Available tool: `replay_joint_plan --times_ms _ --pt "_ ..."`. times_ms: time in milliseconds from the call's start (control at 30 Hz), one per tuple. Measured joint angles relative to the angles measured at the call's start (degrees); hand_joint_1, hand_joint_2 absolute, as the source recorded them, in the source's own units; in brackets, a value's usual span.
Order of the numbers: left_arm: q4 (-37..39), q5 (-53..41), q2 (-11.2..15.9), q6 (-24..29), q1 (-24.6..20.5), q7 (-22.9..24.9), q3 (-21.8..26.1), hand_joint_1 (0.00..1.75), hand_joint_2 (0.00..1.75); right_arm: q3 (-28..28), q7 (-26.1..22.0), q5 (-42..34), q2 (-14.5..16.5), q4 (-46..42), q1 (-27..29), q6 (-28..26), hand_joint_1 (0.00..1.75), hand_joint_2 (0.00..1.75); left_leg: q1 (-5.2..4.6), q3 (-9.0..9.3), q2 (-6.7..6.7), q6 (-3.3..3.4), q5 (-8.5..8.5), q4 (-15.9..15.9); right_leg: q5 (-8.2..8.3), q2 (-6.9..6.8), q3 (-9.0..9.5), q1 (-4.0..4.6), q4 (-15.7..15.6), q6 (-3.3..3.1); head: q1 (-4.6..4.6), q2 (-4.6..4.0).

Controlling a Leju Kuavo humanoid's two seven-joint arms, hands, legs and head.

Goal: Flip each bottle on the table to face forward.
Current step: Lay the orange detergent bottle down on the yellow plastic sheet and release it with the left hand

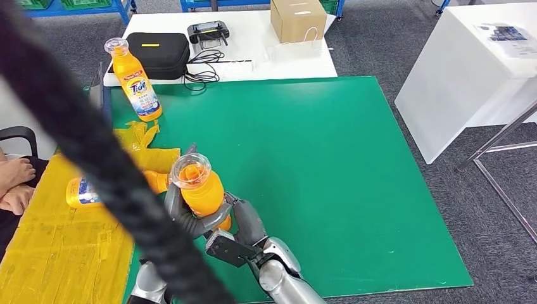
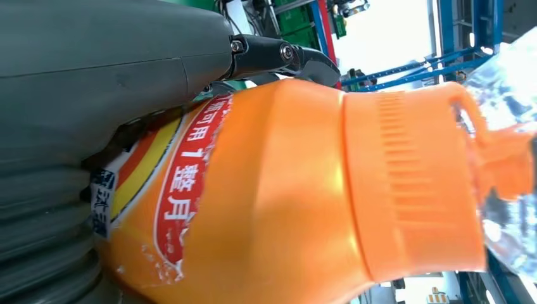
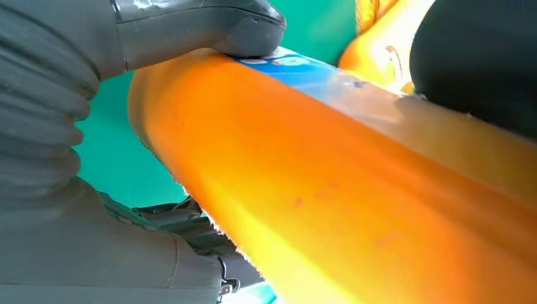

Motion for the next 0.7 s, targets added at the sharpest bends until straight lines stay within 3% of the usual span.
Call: replay_joint_plan --times_ms 33,100,133,700 --pt "-0.1 0.3 0.1 0.0 0.1 0.0 0.1 1.09 1.75 0.3 0.0 0.0 0.0 0.5 -0.2 -0.1 1.65 1.75 0.00 0.00 0.00 0.00 0.00 0.0 0.00 0.00 0.00 0.00 0.0 0.00 0.01 0.00" --pt "-0.2 0.6 0.3 0.1 0.3 0.0 0.2 1.63 1.75 0.7 0.0 0.0 0.0 1.2 -0.6 -0.2 1.66 1.75 -0.01 0.00 0.00 0.00 0.00 0.0 0.00 0.00 0.00 0.00 0.0 0.00 0.01 0.00" --pt "-0.3 0.7 0.4 0.1 0.4 0.0 0.2 1.75 1.75 0.9 0.0 0.0 0.0 1.5 -0.7 -0.2 1.67 1.75 -0.01 0.00 0.00 0.00 0.00 0.0 0.00 0.00 0.00 0.00 0.0 0.00 0.01 0.00" --pt "-0.3 1.1 0.6 0.1 0.9 0.0 0.3 1.75 1.75 1.6 0.0 -0.2 0.0 3.3 -1.3 -0.6 1.66 1.75 -0.01 0.01 0.01 0.00 0.00 0.0 0.00 0.00 -0.02 0.00 0.0 0.00 0.01 0.00"
